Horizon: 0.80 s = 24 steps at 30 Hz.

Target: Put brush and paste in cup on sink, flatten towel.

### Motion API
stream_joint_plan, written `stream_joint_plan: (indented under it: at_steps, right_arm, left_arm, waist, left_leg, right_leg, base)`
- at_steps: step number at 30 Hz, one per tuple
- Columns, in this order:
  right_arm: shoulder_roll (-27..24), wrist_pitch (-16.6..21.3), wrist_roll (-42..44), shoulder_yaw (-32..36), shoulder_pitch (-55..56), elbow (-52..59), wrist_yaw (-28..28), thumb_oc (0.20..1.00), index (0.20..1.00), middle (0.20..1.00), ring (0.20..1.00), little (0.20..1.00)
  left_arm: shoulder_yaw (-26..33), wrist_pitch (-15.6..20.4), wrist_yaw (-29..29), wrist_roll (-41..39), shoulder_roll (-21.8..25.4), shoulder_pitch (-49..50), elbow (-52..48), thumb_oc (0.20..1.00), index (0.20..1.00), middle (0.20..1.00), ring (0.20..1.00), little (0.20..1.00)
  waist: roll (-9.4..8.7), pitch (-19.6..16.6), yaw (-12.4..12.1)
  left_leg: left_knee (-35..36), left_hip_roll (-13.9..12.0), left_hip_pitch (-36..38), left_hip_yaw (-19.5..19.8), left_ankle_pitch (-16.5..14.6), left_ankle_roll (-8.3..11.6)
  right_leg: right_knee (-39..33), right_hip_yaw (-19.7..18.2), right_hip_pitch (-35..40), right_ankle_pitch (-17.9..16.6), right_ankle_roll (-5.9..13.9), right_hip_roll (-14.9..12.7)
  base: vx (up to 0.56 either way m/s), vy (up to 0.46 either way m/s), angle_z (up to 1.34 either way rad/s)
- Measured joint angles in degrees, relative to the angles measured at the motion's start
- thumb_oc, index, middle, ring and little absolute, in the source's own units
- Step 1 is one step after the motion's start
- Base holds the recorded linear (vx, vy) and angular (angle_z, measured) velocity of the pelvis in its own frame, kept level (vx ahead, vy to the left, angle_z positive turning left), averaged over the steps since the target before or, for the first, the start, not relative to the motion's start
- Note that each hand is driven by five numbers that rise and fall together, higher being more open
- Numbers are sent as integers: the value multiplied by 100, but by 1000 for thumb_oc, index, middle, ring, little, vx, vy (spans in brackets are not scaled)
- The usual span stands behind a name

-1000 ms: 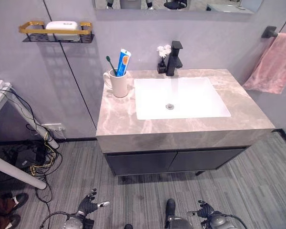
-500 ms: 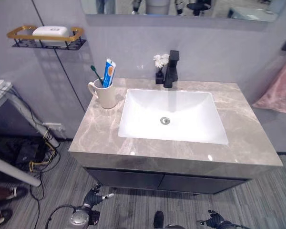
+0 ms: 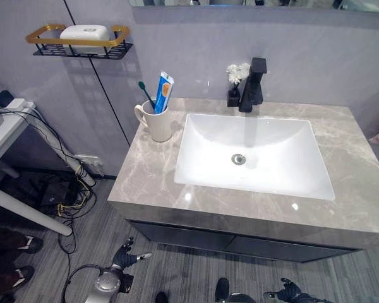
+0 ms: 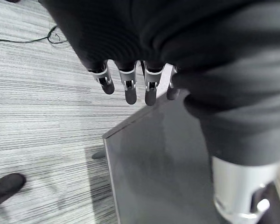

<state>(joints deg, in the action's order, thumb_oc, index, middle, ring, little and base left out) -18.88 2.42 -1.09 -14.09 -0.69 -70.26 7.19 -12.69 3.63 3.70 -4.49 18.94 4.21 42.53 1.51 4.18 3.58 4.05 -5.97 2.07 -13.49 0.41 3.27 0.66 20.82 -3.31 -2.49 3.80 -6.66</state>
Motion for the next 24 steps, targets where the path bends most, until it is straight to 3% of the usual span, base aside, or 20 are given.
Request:
stream_joint_plan:
  at_steps: [8, 14, 19, 20, 21, 24]
  right_arm:
    - [51, 3, -27, 11, -42, 236, -72, 1000, 1000, 1000, 1000, 1000]
    - [-8, -2, -17, 182, -83, 225, -151, 1000, 1000, 1000, 1000, 1000]
    - [10, 6, 31, 378, -45, 212, -232, 1000, 1000, 1000, 1000, 1000]
    - [12, 3, 32, 378, -45, 113, -248, 1000, 1000, 1000, 1000, 1000]
    - [12, -5, 31, 376, -40, 91, -250, 1000, 1000, 1000, 1000, 1000]
    - [-99, -7, 22, 407, -39, 16, -268, 1000, 1000, 1000, 1000, 1000]
  left_arm:
    - [110, 5, -16, -48, 96, 200, -219, 1000, 1000, 1000, 1000, 1000]
    - [90, -11, -311, -235, 526, 587, -1454, 1000, 1000, 1000, 1000, 1000]
    - [368, -21, -525, -375, 1050, 1078, -2143, 1000, 1000, 1000, 1000, 1000]
    - [535, -5, -607, -478, 1237, 1279, -2470, 1000, 1000, 1000, 1000, 1000]
    - [622, -7, -646, -553, 1309, 1352, -2564, 1000, 1000, 1000, 1000, 1000]
    - [985, 4, -790, -933, 1513, 1623, -3128, 1000, 1000, 1000, 1000, 1000]
  waist:
    - [-21, -38, -207]
    - [-182, -10, -296]
    - [-356, 57, -326]
    - [-441, 76, -348]
    - [-468, 77, -367]
    - [-370, 164, -358]
  left_leg:
    - [16, 496, 79, 83, -110, -289]
    - [23, 739, 117, 398, -104, -446]
    - [15, 786, 190, 505, -119, -470]
    - [22, 771, 192, 493, -108, -498]
    - [24, 767, 184, 493, -93, -478]
    - [96, 669, 194, 517, -53, -482]
  right_leg:
    - [356, -18, -49, 24, 256, -539]
    - [741, 16, -20, 86, 365, -855]
    - [748, -164, 28, 93, 405, -899]
    - [683, -360, 23, 92, 591, -917]
    - [642, -370, 47, 79, 629, -916]
    - [620, -311, 26, 76, 656, -842]
  base:
    - [-24, 151, 8]
    - [-19, 119, 29]
    - [22, -1, 10]
    - [17, -60, 6]
    - [28, -87, -8]
    - [49, -85, 3]
